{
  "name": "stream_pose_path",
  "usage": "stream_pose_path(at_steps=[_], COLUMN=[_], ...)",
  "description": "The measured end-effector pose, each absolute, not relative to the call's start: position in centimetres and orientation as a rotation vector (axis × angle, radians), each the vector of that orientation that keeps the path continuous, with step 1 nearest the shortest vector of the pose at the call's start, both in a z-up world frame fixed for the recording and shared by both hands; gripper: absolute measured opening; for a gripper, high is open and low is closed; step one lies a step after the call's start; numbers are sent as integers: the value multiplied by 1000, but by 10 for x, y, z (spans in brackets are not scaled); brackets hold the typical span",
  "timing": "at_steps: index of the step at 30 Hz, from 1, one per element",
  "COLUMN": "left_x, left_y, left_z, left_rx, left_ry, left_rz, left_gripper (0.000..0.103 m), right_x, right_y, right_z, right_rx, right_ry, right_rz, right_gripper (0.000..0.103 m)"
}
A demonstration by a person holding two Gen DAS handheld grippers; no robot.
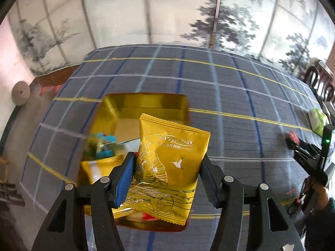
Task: Organize snacks
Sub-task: 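Carry the yellow WANLIYUAN pack over the gold tin with the left tool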
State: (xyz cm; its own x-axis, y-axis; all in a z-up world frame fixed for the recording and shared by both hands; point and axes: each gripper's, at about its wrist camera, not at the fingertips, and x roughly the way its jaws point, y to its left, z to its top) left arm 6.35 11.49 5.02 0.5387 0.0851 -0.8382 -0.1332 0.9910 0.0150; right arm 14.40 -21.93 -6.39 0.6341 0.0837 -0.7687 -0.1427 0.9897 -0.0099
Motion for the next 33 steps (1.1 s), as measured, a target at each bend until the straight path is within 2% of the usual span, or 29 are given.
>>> stream_pose_path(at_steps=[15, 33], left_x=[48, 58], left_y=[178, 178], left_z=[42, -5], left_rx=[-121, -52], left_ry=[999, 1064], left_rz=[274, 253], left_gripper=[55, 55], right_x=[144, 144], right_y=[-219, -219], right_z=[-64, -64], right_rx=[-73, -76], right_ry=[875, 874], right_rz=[129, 127], right_gripper=[38, 38])
